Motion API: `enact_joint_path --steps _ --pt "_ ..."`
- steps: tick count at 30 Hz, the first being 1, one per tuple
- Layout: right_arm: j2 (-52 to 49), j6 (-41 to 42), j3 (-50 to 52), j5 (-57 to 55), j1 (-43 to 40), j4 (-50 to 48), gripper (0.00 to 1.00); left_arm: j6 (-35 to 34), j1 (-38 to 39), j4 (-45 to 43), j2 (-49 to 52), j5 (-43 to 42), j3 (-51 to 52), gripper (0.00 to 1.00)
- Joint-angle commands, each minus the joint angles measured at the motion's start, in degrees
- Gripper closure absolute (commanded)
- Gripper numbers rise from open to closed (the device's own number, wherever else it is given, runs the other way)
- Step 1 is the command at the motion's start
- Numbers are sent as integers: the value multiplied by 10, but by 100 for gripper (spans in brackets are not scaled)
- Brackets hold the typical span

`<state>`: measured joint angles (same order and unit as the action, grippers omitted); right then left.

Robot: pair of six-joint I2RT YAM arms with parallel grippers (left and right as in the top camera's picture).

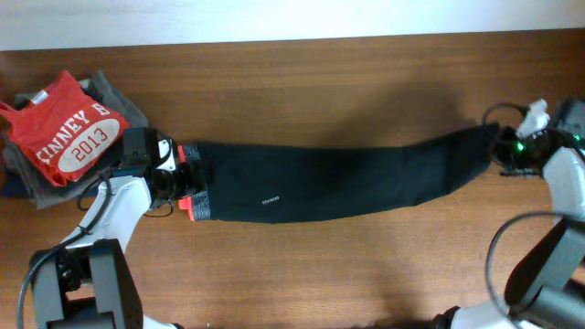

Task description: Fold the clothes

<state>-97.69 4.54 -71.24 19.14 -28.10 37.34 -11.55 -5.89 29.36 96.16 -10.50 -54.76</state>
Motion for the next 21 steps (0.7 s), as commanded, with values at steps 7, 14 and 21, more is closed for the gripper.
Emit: enact_joint_path --steps 7,14,21 --pt "8 2 -7 -85 259 76 96 9 -1 8 -4 -6 -7 1" --pt "-26 38 -7 -109 389 73 96 9 -1 16 -4 -7 -7 1" --pt "-50 82 -7 -110 479 36 96 9 -1 16 -4 -7 -7 1"
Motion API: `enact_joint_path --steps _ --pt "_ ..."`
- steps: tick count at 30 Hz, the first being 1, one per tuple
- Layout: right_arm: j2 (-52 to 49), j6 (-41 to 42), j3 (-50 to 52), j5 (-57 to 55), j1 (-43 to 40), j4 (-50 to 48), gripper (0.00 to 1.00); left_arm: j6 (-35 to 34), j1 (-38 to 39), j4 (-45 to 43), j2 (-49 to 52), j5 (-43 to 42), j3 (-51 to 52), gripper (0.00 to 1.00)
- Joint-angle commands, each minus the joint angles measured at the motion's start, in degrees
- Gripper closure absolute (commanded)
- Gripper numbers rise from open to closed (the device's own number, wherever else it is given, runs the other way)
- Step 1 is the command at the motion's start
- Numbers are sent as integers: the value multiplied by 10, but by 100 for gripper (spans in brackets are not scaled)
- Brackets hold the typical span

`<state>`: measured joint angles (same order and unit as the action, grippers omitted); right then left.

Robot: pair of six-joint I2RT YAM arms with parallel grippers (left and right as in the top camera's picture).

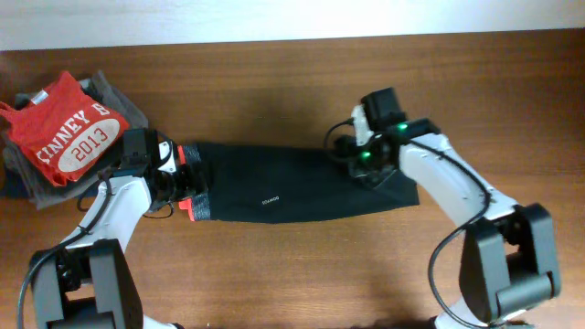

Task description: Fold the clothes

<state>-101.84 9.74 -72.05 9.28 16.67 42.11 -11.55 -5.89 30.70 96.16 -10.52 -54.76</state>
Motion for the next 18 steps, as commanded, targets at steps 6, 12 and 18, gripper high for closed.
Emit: enact_joint_path --steps 6,12,18 --pt "-22 48 2 -14 83 -49 96 9 -1 7 -4 -6 -7 1" --pt "-40 58 2 -14 119 -60 96 9 -1 9 -4 -6 -7 1" --pt "-45 58 2 -14 140 -71 96 9 -1 9 -4 -6 -7 1"
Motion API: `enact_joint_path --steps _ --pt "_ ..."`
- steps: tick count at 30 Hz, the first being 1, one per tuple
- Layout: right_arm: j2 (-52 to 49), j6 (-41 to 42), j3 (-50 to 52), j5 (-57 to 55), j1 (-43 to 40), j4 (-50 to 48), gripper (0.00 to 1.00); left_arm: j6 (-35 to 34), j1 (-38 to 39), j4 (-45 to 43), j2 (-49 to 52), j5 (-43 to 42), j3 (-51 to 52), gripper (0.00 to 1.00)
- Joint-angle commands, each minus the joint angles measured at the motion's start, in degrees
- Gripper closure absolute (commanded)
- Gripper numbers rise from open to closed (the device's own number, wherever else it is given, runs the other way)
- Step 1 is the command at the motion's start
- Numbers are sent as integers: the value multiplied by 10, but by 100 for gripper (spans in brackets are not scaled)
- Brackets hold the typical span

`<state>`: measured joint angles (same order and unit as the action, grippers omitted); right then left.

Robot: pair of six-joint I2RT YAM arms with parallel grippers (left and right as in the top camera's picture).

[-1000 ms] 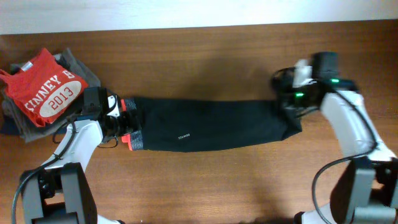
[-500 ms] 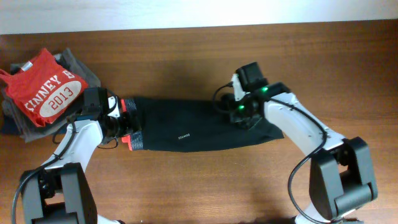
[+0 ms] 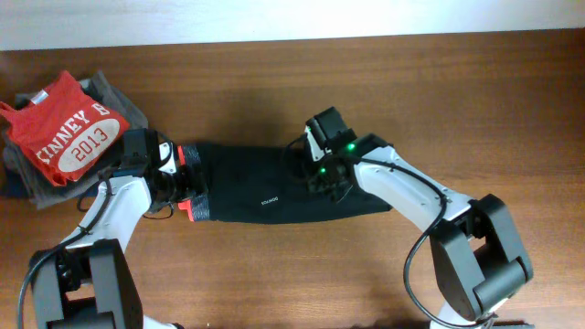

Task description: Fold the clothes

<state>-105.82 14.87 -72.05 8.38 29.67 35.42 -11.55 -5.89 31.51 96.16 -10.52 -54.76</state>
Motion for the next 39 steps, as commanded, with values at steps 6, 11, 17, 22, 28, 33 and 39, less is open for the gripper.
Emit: enact_joint_path --steps 6,11,17,22,28,33,39 --pt "-5 -25 1 -3 14 -3 69 9 -1 1 -4 -6 -7 1" --pt "16 -27 0 -3 4 3 61 9 -1 0 -4 -6 -7 1" --pt "50 -42 0 -2 -15 15 56 9 -1 -22 -4 -6 -7 1" --pt "53 -86 0 13 -21 23 48 9 -1 -39 -4 -7 -7 1" --pt "50 -22 0 -80 -31 17 47 9 -1 -43 -3 -7 -7 1" --pt "42 -21 0 -83 -35 23 46 9 -1 -63 6 -27 -6 1" --pt "42 -21 3 -92 -36 34 46 10 -1 -75 43 -33 -6 1"
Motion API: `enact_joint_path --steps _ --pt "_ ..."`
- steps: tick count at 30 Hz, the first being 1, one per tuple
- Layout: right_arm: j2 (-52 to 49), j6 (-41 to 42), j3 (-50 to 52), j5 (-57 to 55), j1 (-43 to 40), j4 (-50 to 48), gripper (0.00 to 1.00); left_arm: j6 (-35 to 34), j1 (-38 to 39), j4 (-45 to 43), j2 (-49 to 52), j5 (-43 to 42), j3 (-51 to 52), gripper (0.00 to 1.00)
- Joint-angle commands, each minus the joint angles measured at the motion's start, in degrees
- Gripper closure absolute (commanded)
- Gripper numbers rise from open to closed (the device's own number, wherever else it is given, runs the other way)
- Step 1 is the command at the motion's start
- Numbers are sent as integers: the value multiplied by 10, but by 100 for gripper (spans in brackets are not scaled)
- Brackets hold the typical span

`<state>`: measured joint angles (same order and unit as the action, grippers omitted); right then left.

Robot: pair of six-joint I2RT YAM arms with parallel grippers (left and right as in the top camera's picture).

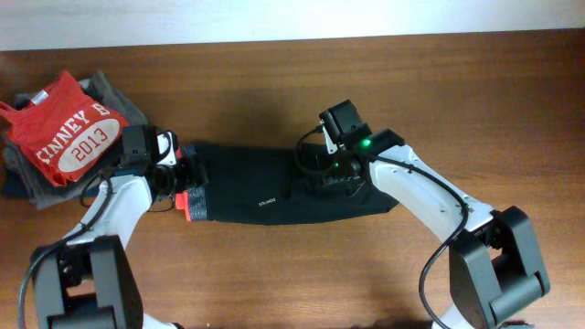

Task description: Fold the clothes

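Dark trousers (247, 183) lie across the middle of the table, doubled over, with the fold at the right end (388, 201). The waistband (187, 203) with its orange and grey trim is at the left end. My left gripper (176, 174) is shut on that waistband end. My right gripper (320, 174) hangs low over the middle of the trousers, on the folded-over leg. Its fingers are dark against the dark cloth, so their state does not show. The leg's end (285, 187) lies flat just left of it.
A pile of clothes (64, 137) sits at the far left, topped by a red shirt with white print and with grey garments under it. It lies right behind my left arm. Bare wooden table (475, 110) surrounds the trousers.
My right gripper has shifted slightly to the right over the trousers' middle, and the leg end lies flat to its left. The waistband end under my left gripper has shifted a little.
The trousers first lay stretched full length, my left gripper at the waistband and my right at the leg end, far right. The right gripper then held the leg end above the middle, then further left. The trousers now lie doubled over at about half length.
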<state>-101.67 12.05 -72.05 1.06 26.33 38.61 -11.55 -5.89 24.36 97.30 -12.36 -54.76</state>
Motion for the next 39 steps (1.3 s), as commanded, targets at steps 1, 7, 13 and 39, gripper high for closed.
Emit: enact_joint_path --steps 1,7,13,39 --pt "0 7 3 -18 -2 2 46 10 -1 -5 39 -14 -6 1" --pt "0 7 3 -18 -2 4 47 28 -1 -21 97 -91 -6 8" --pt "0 7 3 -18 -2 6 47 74 -1 0 105 -166 -6 56" --pt "16 2 -40 -52 -184 103 55 103 -131 272 23 -103 -219 100"
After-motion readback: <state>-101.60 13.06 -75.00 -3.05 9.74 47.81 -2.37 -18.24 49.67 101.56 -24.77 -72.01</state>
